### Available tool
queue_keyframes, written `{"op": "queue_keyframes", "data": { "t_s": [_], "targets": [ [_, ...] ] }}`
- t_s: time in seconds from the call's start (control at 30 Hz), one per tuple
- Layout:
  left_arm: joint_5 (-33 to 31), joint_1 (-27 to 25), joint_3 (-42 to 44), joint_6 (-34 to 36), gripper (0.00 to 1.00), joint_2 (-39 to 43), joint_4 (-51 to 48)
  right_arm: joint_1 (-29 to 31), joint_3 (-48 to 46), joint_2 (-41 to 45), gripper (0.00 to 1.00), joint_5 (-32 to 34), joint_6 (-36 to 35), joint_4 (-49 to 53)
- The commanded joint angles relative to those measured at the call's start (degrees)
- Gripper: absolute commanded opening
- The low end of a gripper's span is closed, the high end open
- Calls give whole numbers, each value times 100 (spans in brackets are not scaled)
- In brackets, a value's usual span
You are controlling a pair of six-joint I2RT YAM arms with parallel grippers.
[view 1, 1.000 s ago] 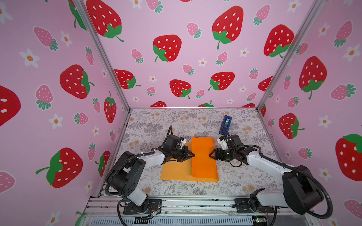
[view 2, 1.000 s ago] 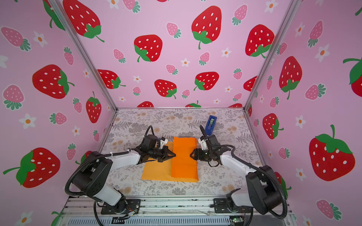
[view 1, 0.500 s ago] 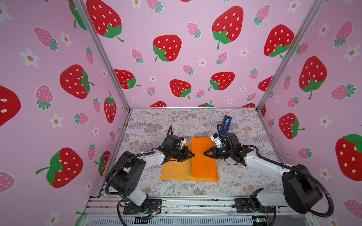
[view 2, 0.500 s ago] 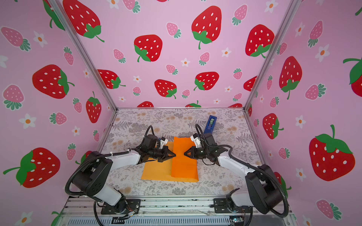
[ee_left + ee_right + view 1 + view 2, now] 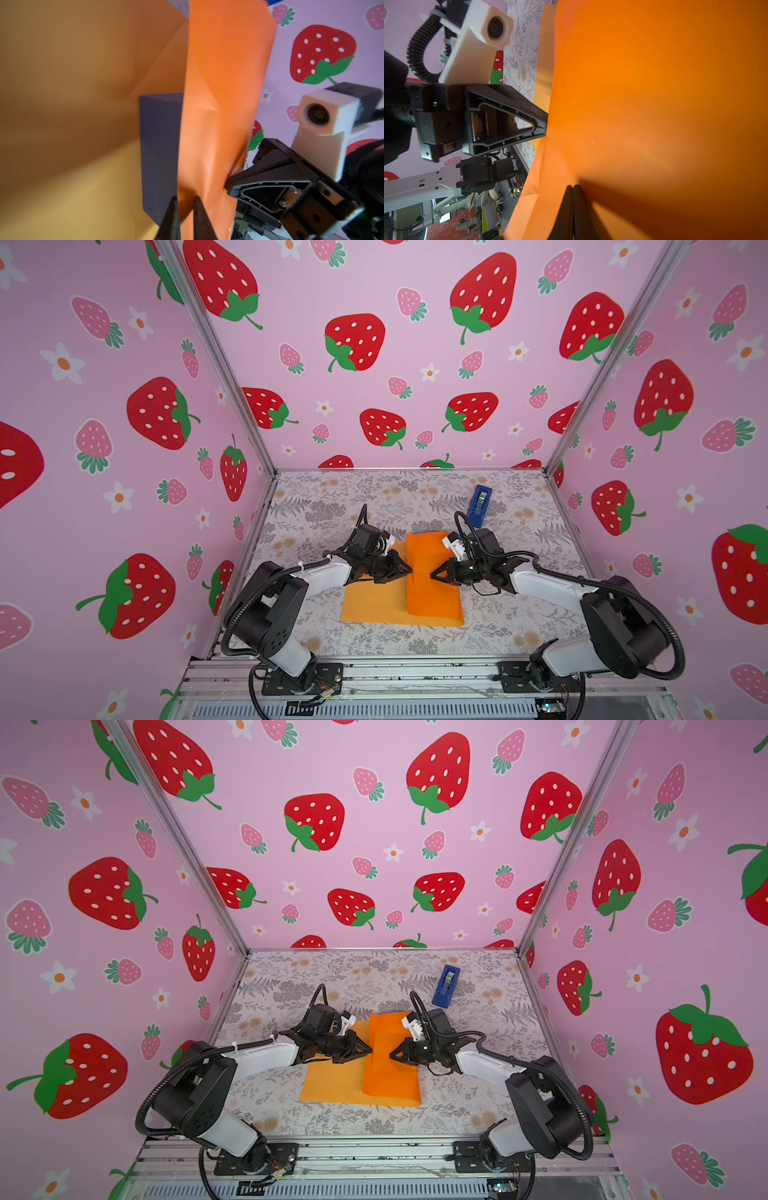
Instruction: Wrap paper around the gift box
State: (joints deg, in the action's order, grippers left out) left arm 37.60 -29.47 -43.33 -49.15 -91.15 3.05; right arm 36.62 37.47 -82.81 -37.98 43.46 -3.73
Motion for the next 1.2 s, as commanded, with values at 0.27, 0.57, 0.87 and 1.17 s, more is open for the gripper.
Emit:
{"op": "queue_keyframes", "data": {
  "t_s": [0.27,0.57,0.87,1.17],
  "targets": [
    [-1101,713,-362,1069,37,886,-2425,11,-154,-194,5,283,-110,277],
    [-2073,1619,-223,1600,52,1162,-3542,12,-115,-193,6,285,-128,327],
    [-2391,2124,-210,2068,64,648,-3626,10,-93,-172,6,286,-167,381],
    [-1079,2148,-3,2133,69,60,-2851,11,-69,-158,6,281,-158,379]
  ]
}}
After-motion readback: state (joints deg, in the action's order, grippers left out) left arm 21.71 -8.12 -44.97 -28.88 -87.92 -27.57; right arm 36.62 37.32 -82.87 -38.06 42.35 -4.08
